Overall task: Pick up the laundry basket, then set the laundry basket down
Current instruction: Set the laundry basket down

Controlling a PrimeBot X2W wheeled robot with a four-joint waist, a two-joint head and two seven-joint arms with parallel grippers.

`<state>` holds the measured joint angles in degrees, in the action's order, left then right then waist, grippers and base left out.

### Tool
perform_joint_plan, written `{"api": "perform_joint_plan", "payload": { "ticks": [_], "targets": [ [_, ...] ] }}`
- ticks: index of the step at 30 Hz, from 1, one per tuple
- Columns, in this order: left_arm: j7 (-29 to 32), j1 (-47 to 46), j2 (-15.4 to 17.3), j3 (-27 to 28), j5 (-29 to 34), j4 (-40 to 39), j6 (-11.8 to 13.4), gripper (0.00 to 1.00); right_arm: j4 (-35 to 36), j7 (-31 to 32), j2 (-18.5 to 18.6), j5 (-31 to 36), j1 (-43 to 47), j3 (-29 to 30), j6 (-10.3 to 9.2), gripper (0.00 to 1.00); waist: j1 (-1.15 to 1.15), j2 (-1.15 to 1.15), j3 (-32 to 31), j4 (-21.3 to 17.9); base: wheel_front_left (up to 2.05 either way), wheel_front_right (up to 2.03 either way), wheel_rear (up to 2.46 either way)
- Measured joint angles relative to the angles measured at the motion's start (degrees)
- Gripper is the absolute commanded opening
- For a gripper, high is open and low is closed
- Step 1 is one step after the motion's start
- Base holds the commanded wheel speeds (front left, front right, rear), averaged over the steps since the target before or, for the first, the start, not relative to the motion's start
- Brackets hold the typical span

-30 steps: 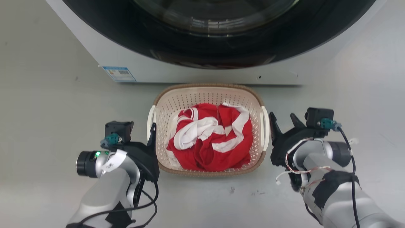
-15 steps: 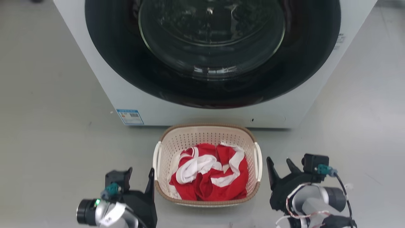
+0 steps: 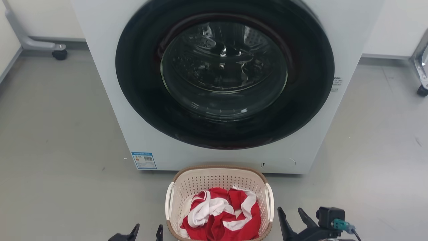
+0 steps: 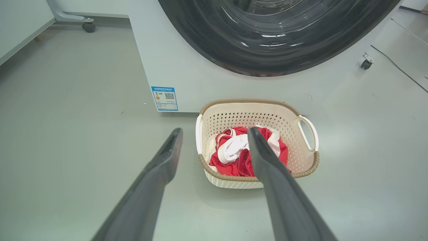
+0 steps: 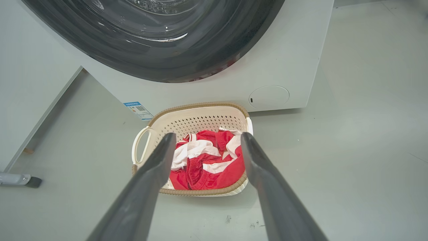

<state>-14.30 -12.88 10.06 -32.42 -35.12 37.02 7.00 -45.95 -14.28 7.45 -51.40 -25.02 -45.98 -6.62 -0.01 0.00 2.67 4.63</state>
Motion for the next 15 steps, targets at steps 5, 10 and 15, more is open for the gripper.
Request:
{"api": "perform_joint_plan", "payload": {
  "ticks": [5,10,15],
  "targets": [
    [0.0,5.04,1.07,2.1,2.3,-5.75,0.08,1.0,5.44,0.0,0.49,3.22,4.84,2.46,-0.42,1.0,0.0,0.0,-2.17,-0.06,0.0,0.0,0.0],
    [0.0,9.14,1.3,4.83,4.75,-10.68,0.1,1.0,11.01,0.0,1.43,6.37,9.82,5.33,-0.46,1.0,0.0,0.0,-3.36,-0.27,0.0,0.0,0.0],
    [-0.01,12.05,0.91,9.49,7.9,-14.69,0.1,1.0,16.31,0.0,1.85,9.95,13.54,8.44,-0.52,1.0,0.01,0.0,-3.63,-0.45,0.0,0.0,0.0]
  ]
}}
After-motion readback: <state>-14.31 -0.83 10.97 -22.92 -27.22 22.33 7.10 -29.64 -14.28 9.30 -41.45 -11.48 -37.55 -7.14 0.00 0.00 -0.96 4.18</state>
